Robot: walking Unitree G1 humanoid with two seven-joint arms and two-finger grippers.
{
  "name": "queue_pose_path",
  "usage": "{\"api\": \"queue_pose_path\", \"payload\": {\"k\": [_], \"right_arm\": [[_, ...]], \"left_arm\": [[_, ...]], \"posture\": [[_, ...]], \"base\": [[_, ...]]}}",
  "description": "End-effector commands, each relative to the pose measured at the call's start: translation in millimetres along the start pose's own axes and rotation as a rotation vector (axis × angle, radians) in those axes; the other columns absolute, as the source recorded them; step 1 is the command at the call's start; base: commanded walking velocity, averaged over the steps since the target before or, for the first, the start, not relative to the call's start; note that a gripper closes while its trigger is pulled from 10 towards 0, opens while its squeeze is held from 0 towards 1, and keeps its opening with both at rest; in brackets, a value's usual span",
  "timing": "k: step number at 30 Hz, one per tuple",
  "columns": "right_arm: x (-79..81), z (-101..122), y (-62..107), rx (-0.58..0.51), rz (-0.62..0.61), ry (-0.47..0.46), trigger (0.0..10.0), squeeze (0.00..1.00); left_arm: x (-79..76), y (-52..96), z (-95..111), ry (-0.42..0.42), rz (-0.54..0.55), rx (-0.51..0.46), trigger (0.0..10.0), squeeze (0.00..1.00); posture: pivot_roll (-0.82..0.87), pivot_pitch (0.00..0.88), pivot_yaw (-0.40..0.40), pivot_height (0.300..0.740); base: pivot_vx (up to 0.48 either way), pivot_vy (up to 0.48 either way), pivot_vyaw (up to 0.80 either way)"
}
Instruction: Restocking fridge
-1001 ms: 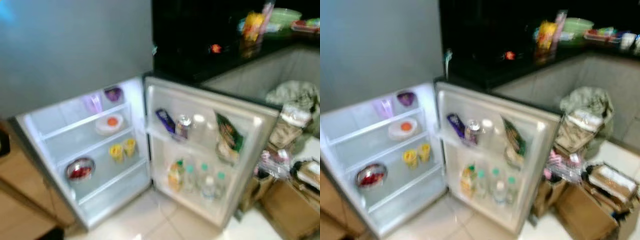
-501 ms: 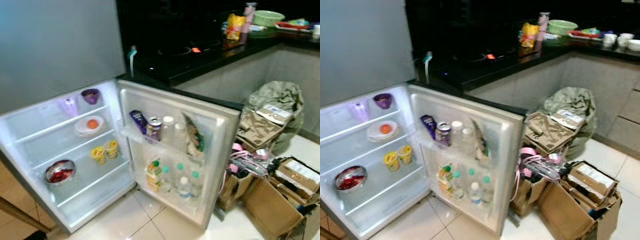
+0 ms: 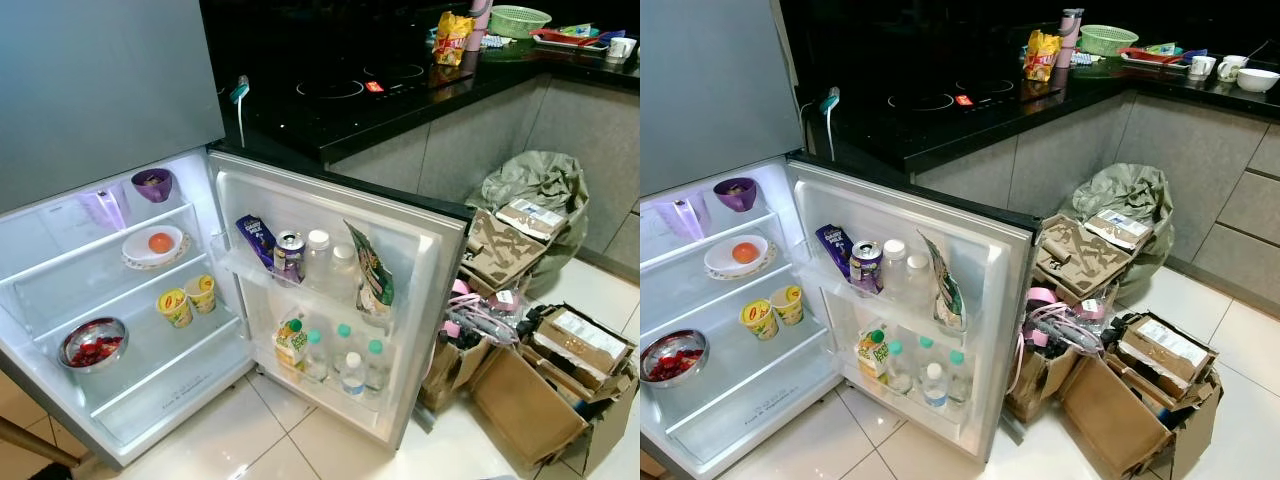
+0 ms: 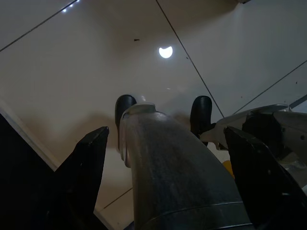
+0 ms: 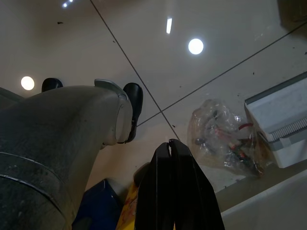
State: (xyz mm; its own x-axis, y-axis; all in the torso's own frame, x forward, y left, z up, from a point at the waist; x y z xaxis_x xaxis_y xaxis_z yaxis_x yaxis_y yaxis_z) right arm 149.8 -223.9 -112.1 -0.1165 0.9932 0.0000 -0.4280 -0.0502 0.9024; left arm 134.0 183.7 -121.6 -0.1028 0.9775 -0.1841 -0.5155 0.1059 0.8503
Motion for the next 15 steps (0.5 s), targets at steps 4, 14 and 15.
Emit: {"api": "queue_pose_path", "payload": {"k": [4, 14, 15], "right_arm": [[-8.1, 0.7, 1.2, -0.006, -0.063, -0.016, 10.0, 0.00], [-53.9, 93.5, 16.5, -0.376, -0.149, -0.328, 10.0, 0.00], [-60.5, 118.0, 23.0, -0.462, -0.145, -0.353, 10.0, 0.00]], "left_arm": [[4.0, 2.4, -8.2, -0.007, 0.015, 0.027, 10.0, 0.00], [12.3, 5.4, -10.5, 0.006, 0.041, 0.023, 10.0, 0.00], [14.4, 6.2, -11.5, 0.009, 0.047, 0.024, 10.0, 0.00]], "posture": [[-0.08, 0.000, -0.002, 0.740], [-0.07, 0.000, -0.005, 0.740], [-0.07, 0.000, -0.005, 0.740]], "base": [[0.000, 0.000, 0.00], [0.000, 0.000, 0.00], [0.000, 0.000, 0.00]]}}
Point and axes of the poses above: a point about 5 cm out from each wrist's last joint towards the gripper, its own y axis pointing back from the gripper into the wrist, its own z axis along the axis of the wrist's last joint, x = y × z, the point moved 2 cm from there along -y, pointing out of the wrist towards the gripper, and after that the axes turned 2 degrees about -y, right-handed, at the moved point
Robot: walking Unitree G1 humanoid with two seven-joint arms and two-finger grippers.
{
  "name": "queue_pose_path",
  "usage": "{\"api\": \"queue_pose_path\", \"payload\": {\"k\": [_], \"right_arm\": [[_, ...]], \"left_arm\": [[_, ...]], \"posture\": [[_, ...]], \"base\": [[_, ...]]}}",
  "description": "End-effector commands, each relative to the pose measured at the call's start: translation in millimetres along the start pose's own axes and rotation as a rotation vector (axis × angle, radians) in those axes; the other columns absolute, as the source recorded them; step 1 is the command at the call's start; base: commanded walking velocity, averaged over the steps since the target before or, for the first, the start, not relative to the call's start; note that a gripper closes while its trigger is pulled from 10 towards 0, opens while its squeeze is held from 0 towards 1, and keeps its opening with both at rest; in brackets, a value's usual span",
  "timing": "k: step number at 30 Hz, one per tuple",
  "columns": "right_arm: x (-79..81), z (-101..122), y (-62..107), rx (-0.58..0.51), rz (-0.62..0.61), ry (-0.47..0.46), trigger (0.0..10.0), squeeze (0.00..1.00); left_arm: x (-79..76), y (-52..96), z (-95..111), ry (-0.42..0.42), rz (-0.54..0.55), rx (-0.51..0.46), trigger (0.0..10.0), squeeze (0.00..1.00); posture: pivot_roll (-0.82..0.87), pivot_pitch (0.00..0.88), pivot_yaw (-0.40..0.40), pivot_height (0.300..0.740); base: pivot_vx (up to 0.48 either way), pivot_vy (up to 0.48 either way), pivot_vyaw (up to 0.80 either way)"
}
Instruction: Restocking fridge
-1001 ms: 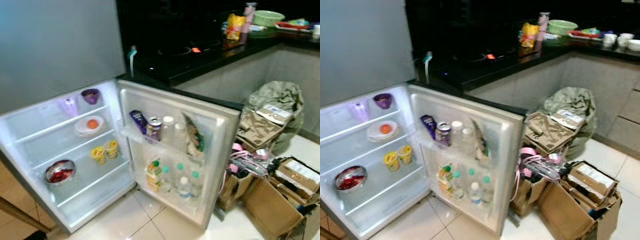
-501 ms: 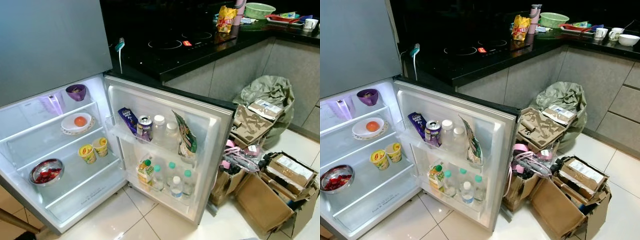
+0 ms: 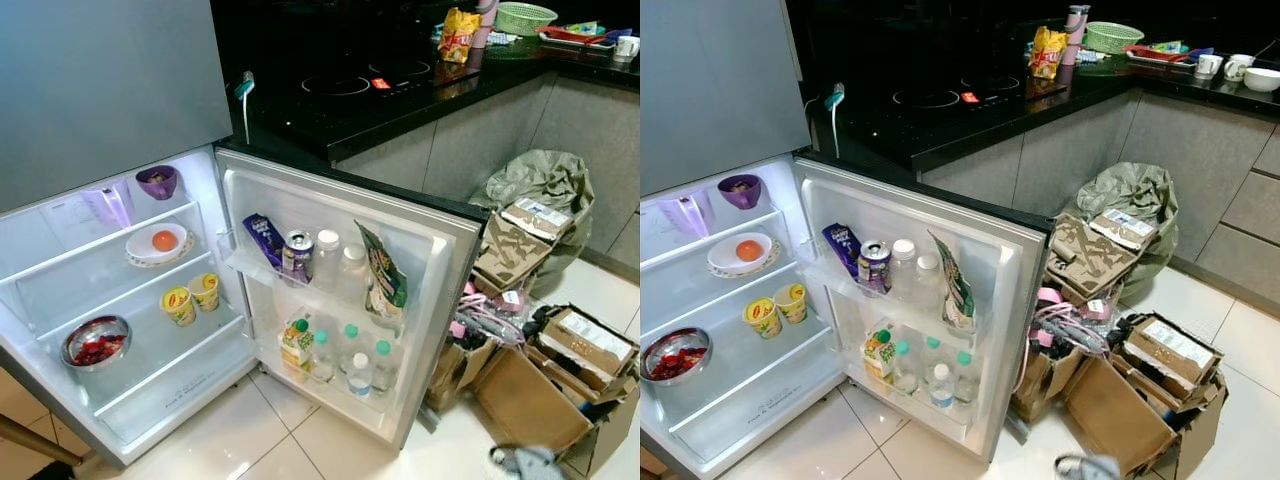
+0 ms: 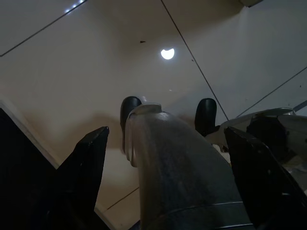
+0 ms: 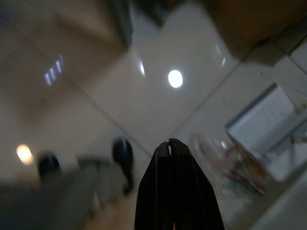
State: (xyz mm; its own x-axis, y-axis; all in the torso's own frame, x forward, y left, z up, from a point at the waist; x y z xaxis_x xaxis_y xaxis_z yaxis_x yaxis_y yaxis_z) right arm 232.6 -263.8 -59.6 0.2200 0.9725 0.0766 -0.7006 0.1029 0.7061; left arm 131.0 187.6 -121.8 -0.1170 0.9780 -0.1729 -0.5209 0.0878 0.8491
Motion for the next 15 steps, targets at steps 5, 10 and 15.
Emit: {"api": "queue_pose_path", "payload": {"k": [5, 10, 15], "right_arm": [[-3.5, 85.7, -1.8, -0.287, 0.009, -0.104, 10.0, 0.00], [-5.5, 132.6, 4.1, -0.426, 0.015, -0.138, 10.0, 0.00], [6.2, 194.2, 18.1, -0.621, 0.121, -0.198, 10.0, 0.00]], "left_arm": [[13.8, 5.9, -11.7, 0.011, 0.040, 0.035, 10.0, 0.00], [14.6, 6.5, -12.6, 0.022, 0.043, 0.031, 10.0, 0.00], [20.3, 7.2, -6.3, 0.076, 0.063, -0.013, 10.0, 0.00]], "posture": [[-0.06, 0.000, -0.004, 0.740], [-0.06, 0.000, -0.005, 0.740], [-0.05, 0.004, -0.004, 0.740]], "base": [[0.000, 0.000, 0.00], [0.000, 0.000, 0.00], [0.000, 0.000, 0.00]]}}
Point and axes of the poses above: a point about 5 cm out from each wrist's last joint towards the gripper, its own y axis pointing back from the gripper into the wrist, its own z axis along the axis of the wrist's last joint, x = y × z, the point moved 2 cm from there along -y, pointing out of the wrist towards the gripper, and after that the axes turned 2 degrees about -y, right-handed, at the moved point
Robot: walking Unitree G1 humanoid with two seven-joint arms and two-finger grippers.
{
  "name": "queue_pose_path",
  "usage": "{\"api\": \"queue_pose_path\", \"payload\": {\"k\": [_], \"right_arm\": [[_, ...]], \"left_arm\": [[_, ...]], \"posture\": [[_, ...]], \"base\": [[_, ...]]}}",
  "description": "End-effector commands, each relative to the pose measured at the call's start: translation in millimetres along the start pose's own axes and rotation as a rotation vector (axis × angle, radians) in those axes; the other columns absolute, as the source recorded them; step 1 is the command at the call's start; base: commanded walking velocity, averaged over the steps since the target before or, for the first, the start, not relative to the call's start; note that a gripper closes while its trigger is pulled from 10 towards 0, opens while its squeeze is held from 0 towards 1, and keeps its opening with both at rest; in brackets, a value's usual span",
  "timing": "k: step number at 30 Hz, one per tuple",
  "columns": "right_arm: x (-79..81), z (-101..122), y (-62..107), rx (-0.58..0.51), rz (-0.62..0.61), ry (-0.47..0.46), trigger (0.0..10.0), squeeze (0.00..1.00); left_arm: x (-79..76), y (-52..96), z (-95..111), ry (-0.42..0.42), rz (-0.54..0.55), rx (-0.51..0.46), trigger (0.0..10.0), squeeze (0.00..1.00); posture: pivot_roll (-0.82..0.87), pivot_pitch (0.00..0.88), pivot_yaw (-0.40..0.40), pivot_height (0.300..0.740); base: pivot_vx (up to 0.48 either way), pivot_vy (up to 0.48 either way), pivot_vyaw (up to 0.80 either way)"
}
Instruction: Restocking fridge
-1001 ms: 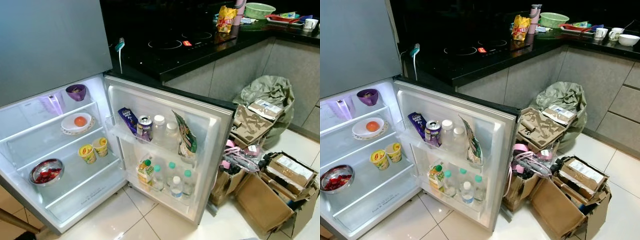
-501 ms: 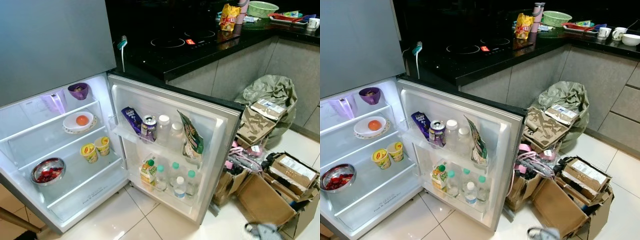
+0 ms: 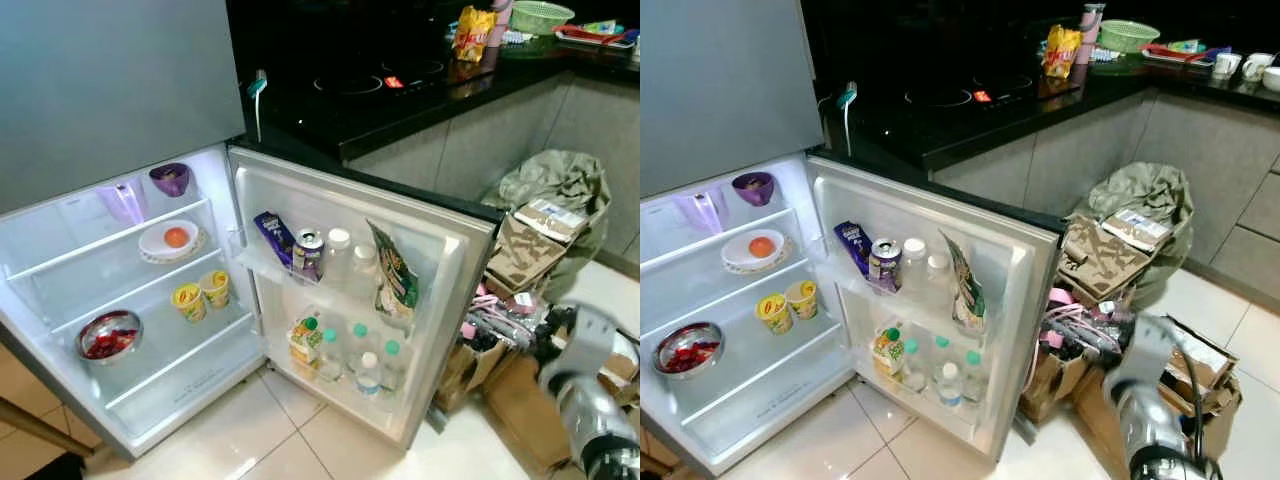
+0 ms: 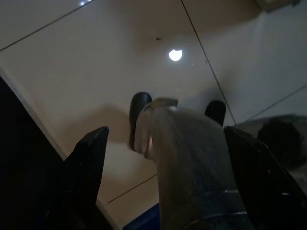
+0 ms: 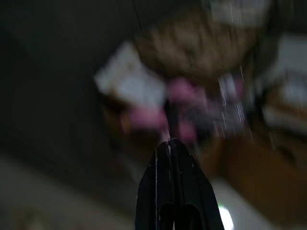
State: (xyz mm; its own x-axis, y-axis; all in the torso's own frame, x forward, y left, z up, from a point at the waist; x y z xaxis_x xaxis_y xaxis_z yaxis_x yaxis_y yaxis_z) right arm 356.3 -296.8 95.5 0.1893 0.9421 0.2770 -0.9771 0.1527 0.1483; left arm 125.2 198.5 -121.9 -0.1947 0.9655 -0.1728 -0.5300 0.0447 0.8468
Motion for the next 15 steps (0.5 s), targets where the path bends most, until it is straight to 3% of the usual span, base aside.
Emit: {"api": "queue_pose_path", "payload": {"k": [1, 7, 14, 15], "right_arm": [[2.5, -0.9, 0.2, -0.015, 0.019, -0.042, 10.0, 0.00], [34.5, 18.8, -9.2, -0.091, 0.221, -0.131, 10.0, 0.00], [62.1, 24.4, -9.5, -0.097, 0.448, -0.116, 10.0, 0.00], [74.3, 25.5, -7.2, -0.091, 0.565, -0.099, 10.0, 0.00]], "left_arm": [[10.0, 3.2, -2.5, 0.007, 0.024, 0.004, 10.0, 0.00], [17.3, 5.4, -2.0, 0.005, 0.037, -0.001, 10.0, 0.00], [21.9, 6.5, -0.5, 0.010, 0.048, -0.006, 10.0, 0.00], [22.2, 6.6, -0.6, 0.009, 0.048, -0.005, 10.0, 0.00]], "posture": [[-0.04, 0.007, -0.003, 0.740], [-0.04, 0.021, 0.007, 0.740], [-0.04, 0.020, 0.008, 0.740], [-0.04, 0.015, 0.009, 0.740]], "base": [[0.000, 0.000, 0.00], [0.000, 0.000, 0.00], [0.000, 0.000, 0.00], [0.000, 0.000, 0.00]]}}
Point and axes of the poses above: a point about 5 cm out from each wrist's last joint towards the gripper, its own y axis pointing back from the gripper into the wrist, its own z axis along the axis of the wrist's last joint, x = y × z, the point moved 2 cm from there along -y, pointing out of the wrist towards the gripper, and after that the axes turned 2 degrees about -y, right-handed, at the moved point
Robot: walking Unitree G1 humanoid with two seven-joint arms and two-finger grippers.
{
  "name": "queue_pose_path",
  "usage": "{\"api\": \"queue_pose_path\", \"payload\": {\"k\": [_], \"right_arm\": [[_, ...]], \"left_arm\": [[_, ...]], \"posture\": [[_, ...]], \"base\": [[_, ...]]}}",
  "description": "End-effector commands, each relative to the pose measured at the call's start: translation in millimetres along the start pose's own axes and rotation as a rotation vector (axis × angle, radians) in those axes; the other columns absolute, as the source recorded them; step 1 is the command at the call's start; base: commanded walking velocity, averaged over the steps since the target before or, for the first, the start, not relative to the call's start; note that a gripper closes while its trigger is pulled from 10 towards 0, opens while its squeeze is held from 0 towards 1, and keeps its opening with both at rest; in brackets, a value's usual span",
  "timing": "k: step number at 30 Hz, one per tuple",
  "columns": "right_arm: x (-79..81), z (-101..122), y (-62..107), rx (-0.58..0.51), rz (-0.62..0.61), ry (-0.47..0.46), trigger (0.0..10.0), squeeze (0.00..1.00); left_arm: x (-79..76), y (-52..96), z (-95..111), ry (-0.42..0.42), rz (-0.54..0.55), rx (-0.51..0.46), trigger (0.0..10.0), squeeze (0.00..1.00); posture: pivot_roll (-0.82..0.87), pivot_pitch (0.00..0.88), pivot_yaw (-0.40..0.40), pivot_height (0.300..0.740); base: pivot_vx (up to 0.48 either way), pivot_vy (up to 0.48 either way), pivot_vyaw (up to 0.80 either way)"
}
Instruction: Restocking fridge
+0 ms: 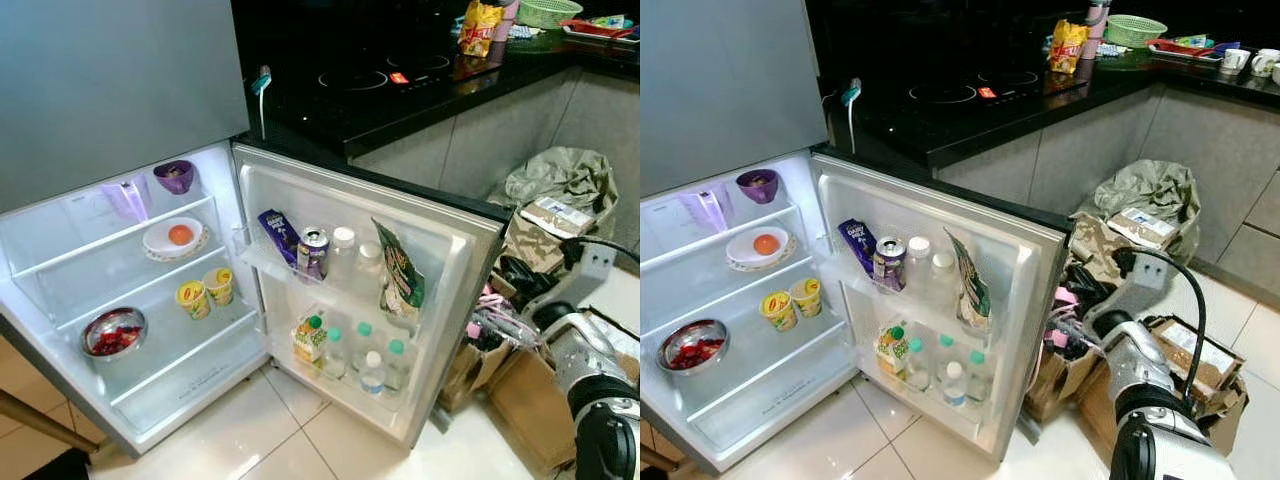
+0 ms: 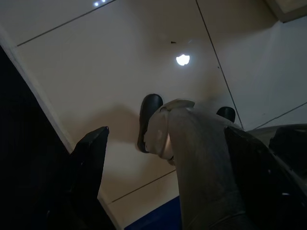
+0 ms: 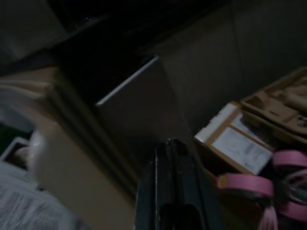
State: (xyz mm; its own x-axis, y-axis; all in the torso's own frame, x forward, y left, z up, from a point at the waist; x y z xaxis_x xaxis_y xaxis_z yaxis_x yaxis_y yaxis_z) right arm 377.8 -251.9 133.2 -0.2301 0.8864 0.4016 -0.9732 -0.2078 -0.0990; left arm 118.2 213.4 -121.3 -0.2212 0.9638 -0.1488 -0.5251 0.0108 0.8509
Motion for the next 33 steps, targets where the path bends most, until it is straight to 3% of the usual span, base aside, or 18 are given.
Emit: {"api": "queue_pose_path", "payload": {"k": [1, 8, 10, 12, 14, 15, 17, 21, 25, 27, 29, 33], "right_arm": [[22.0, -1.8, -7.0, 0.035, 0.192, 0.014, 10.0, 0.00], [39.4, -6.9, -6.0, 0.095, 0.388, 0.044, 10.0, 0.00], [39.4, -6.9, -6.0, 0.095, 0.388, 0.044, 10.0, 0.00], [52.1, -15.4, -0.4, 0.159, 0.549, 0.062, 10.0, 0.00], [60.3, -21.6, 5.5, 0.207, 0.666, 0.065, 10.0, 0.00], [60.3, -21.6, 5.5, 0.207, 0.666, 0.065, 10.0, 0.00], [66.5, -26.5, 16.5, 0.261, 0.806, 0.051, 10.0, 0.00], [66.6, -26.6, 33.8, 0.304, 0.947, 0.007, 10.0, 0.00], [61.9, -24.0, 39.6, 0.305, 0.959, -0.015, 10.0, 0.00], [53.3, -9.4, 39.2, 0.205, 0.910, -0.070, 10.0, 0.00], [53.3, -9.4, 39.2, 0.205, 0.910, -0.070, 10.0, 0.00], [33.9, 46.8, 40.1, -0.148, 0.835, -0.228, 10.0, 0.00]], "left_arm": [[6.6, 1.5, 1.1, -0.001, 0.014, -0.002, 10.0, 0.00], [3.5, 0.5, 1.6, -0.006, 0.004, 0.000, 10.0, 0.00], [3.5, 0.5, 1.6, -0.006, 0.004, 0.000, 10.0, 0.00], [1.8, -0.1, 2.4, -0.008, -0.002, -0.001, 10.0, 0.00], [1.3, -0.4, 3.0, -0.010, -0.003, -0.002, 10.0, 0.00], [1.3, -0.4, 3.0, -0.010, -0.003, -0.002, 10.0, 0.00], [1.2, -0.5, 3.6, -0.011, -0.004, -0.003, 10.0, 0.00], [0.8, -0.7, 3.7, -0.010, -0.005, -0.003, 10.0, 0.00], [0.2, -0.7, 3.0, -0.008, -0.006, -0.001, 10.0, 0.00], [-0.7, -0.5, 1.1, -0.008, -0.008, 0.003, 10.0, 0.00], [-0.7, -0.5, 1.1, -0.008, -0.008, 0.003, 10.0, 0.00], [-1.7, 0.0, -1.7, -0.004, -0.012, 0.007, 10.0, 0.00]], "posture": [[-0.04, 0.015, 0.009, 0.740], [-0.05, 0.007, 0.009, 0.740], [-0.05, 0.007, 0.009, 0.740], [-0.05, 0.004, 0.009, 0.740], [-0.05, 0.003, 0.010, 0.740], [-0.05, 0.003, 0.010, 0.740], [-0.05, 0.004, 0.011, 0.740], [-0.05, 0.007, 0.010, 0.740], [-0.06, 0.010, 0.009, 0.740], [-0.06, 0.015, 0.007, 0.740], [-0.06, 0.015, 0.007, 0.740], [-0.06, 0.024, 0.006, 0.740]], "base": [[0.000, 0.000, 0.00], [0.000, 0.000, 0.00], [0.000, 0.000, 0.00], [0.000, 0.000, 0.00], [0.000, 0.000, 0.00], [0.000, 0.000, 0.00], [0.000, 0.000, 0.00], [0.000, 0.000, 0.00], [0.000, 0.000, 0.00], [0.000, 0.000, 0.00], [0.000, 0.000, 0.00], [0.000, 0.000, 0.00]]}}
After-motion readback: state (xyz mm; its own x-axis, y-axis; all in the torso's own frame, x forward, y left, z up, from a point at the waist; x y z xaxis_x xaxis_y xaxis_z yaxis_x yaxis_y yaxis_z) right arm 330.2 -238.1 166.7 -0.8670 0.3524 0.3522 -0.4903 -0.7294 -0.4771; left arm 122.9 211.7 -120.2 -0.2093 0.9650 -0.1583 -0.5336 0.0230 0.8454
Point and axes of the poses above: a point about 5 cm out from each wrist's last joint towards the gripper, its own y axis pointing back from the gripper into the wrist, its own z axis along the axis of the wrist's last joint, x = y × z, the point moved 2 cm from there along -y, pointing out of the wrist towards the gripper, and after that the axes turned 2 degrees about -y, right-handed, at the moved point
